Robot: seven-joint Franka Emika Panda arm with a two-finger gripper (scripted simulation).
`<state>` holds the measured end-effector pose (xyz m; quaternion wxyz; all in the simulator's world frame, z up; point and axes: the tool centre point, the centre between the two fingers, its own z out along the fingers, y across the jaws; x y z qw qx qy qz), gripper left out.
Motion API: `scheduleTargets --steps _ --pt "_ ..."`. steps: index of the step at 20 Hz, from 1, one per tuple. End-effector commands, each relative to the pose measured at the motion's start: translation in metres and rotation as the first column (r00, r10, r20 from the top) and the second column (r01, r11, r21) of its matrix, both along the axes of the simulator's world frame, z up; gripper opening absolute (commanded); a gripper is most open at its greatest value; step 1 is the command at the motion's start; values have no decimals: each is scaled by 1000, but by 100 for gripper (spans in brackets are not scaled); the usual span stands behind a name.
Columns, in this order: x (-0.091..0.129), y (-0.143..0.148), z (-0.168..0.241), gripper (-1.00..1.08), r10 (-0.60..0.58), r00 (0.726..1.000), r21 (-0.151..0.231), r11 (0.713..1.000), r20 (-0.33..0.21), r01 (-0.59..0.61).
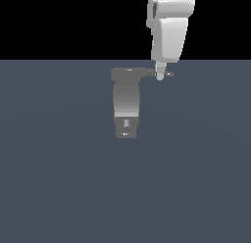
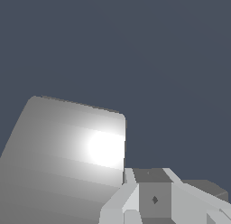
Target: Turn on the faucet by rotating a designated handle.
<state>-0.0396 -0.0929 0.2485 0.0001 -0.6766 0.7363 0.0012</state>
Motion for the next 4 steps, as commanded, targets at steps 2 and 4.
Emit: scheduleTargets --steps 2,4 --pt "7 -26 0 -100 -25 1000 -2 1000 1 25" --pt "9 -30 0 -100 -26 1000 -2 1000 1 26"
